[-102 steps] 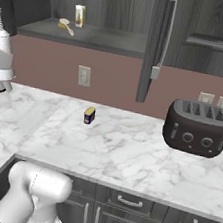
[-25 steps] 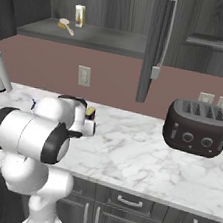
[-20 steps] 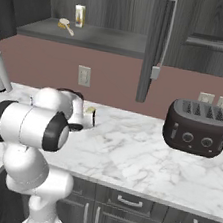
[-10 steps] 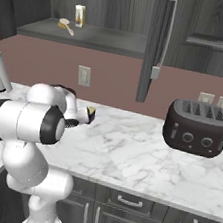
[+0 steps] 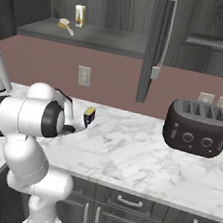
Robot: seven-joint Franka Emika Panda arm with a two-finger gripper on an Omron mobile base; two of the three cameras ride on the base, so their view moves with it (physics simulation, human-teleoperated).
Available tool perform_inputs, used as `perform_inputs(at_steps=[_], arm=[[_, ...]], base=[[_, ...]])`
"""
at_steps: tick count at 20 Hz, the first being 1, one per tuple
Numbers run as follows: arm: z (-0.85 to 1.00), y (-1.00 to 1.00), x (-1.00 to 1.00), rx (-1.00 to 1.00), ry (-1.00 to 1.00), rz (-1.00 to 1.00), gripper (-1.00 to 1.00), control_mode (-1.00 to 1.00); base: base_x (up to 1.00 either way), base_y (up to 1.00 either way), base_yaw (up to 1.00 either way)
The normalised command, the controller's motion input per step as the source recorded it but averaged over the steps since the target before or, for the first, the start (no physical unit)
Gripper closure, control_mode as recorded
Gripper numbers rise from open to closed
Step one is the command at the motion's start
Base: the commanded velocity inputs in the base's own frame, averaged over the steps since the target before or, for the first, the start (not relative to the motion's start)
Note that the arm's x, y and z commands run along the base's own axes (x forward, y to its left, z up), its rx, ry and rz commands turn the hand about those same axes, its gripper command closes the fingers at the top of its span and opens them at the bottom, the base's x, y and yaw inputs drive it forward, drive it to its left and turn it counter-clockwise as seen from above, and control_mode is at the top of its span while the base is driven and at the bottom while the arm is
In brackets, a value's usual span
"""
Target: Pick the dish brush and spray from the cabinet and place them on the counter.
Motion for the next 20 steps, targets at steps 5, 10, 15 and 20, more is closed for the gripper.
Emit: perform_inputs(at_steps=[5,10,15,20], arm=[[-0.48,0.00,-0.02,0.00,-0.13,0.02,1.00,-1.00],[-0.44,0.02,-0.07,0.00,-0.09,0.02,1.00,-1.00],[-0.34,0.01,-0.08,0.00,-0.02,0.01,1.00,-1.00],[-0.19,0.00,-0.06,0.02,0.00,0.01,1.00,-1.00]], base=[[0.00,0.00,0.00],[0.00,0.00,0.00],[0.00,0.00,0.00],[0.00,0.00,0.00]])
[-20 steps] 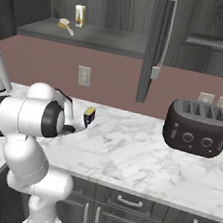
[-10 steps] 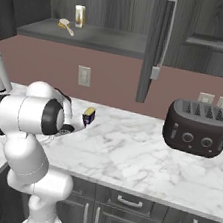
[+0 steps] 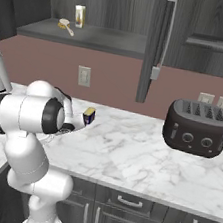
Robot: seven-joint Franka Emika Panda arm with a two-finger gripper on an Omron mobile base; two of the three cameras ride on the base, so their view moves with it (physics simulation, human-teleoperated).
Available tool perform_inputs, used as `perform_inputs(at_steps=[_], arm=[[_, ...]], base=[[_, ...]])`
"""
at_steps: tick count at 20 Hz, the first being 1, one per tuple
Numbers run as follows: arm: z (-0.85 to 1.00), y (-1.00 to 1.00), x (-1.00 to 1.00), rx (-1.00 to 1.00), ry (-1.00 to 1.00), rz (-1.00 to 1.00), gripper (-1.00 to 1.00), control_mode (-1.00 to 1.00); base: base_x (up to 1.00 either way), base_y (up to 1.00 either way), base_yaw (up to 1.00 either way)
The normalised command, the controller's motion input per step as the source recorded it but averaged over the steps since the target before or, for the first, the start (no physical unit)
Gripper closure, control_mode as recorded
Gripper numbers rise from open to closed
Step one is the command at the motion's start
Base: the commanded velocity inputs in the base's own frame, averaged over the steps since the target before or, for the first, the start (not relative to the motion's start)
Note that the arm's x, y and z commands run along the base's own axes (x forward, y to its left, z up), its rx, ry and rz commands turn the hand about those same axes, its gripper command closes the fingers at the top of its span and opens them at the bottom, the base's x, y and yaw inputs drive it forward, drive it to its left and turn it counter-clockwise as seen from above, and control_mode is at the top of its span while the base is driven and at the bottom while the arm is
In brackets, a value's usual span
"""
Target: Pick the dish brush and spray from the cabinet and place them on the counter.
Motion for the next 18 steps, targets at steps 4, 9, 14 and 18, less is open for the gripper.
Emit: perform_inputs(at_steps=[4,9,14,18], arm=[[-0.11,0.00,-0.03,0.01,0.00,0.00,1.00,-1.00],[-0.04,0.00,-0.01,0.00,0.03,0.00,1.00,-1.00],[-0.03,0.00,-0.01,0.00,0.07,0.00,1.00,-1.00],[-0.06,0.00,-0.12,0.00,0.07,0.00,-1.00,-1.00]], base=[[0.00,0.00,0.00],[0.00,0.00,0.00],[0.00,0.00,0.00],[0.00,0.00,0.00]])
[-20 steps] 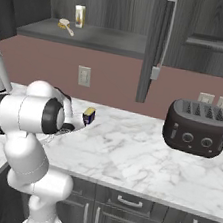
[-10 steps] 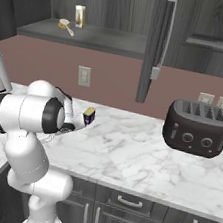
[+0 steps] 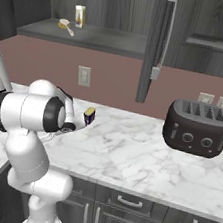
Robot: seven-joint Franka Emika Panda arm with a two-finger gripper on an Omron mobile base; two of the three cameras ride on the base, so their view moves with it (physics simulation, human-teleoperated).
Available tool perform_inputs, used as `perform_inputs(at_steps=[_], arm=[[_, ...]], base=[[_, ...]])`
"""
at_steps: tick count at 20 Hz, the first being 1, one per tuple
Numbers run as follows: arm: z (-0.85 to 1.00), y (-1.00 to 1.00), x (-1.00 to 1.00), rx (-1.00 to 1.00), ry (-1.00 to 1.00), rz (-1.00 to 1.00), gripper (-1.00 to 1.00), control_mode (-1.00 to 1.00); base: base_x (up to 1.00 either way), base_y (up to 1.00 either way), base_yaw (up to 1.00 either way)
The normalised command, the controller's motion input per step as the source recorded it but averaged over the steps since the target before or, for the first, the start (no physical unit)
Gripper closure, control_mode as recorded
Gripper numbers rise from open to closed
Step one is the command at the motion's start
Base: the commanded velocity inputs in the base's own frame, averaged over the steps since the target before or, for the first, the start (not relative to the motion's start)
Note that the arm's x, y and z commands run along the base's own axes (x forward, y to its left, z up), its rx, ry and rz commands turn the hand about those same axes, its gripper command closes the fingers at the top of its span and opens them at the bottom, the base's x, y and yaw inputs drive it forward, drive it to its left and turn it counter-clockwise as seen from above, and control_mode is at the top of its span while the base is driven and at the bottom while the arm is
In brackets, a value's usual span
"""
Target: Pick the dish brush and spray from the cabinet and place them on the counter.
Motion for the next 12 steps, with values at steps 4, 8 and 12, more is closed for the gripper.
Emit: perform_inputs(at_steps=[4,8,12], arm=[[-0.08,0.00,-0.11,0.00,0.07,0.00,-1.00,-1.00],[-0.07,0.00,-0.11,0.00,0.05,0.00,-1.00,-1.00],[-0.07,0.00,-0.12,0.00,0.02,0.00,-1.00,-1.00]], base=[[0.00,0.00,0.00],[0.00,0.00,0.00],[0.00,0.00,0.00]])
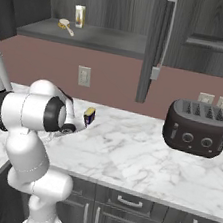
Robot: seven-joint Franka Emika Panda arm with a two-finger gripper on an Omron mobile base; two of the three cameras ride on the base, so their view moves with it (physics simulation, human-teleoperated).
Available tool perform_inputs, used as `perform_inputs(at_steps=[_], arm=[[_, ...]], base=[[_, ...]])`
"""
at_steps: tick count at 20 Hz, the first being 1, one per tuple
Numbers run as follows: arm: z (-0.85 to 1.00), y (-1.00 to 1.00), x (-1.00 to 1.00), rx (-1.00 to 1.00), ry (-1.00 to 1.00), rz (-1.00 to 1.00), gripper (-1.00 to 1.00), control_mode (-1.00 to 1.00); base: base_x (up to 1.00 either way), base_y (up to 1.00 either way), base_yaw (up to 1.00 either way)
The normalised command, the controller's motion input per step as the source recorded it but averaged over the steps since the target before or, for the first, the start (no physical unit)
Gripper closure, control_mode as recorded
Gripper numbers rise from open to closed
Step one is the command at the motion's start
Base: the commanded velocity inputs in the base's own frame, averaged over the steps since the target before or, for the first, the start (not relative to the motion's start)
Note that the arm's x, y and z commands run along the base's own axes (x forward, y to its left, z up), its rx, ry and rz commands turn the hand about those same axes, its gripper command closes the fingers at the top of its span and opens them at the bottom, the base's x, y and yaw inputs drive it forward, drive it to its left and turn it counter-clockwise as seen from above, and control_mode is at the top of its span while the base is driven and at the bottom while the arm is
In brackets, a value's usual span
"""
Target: Pick the dish brush and spray from the cabinet and place them on the counter.
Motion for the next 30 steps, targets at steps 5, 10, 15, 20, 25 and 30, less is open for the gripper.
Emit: perform_inputs(at_steps=[5,10,15,20,25,30], arm=[[-0.03,0.00,-0.09,0.00,0.00,0.00,-1.00,-1.00],[-0.01,-0.03,-0.03,0.00,0.00,0.00,-1.00,-1.00],[0.01,-0.40,0.03,0.00,0.09,0.00,-1.00,-1.00],[0.02,-0.46,0.09,0.00,0.12,0.00,-1.00,-1.00],[0.07,-0.28,0.03,0.00,0.11,0.00,-1.00,-1.00],[0.24,-0.05,-0.22,-0.08,0.03,-0.01,-1.00,-1.00]], base=[[0.00,0.00,0.00],[0.00,0.00,0.00],[0.00,0.00,0.00],[0.00,0.00,0.00],[0.00,0.00,0.00],[0.00,0.00,0.00]])
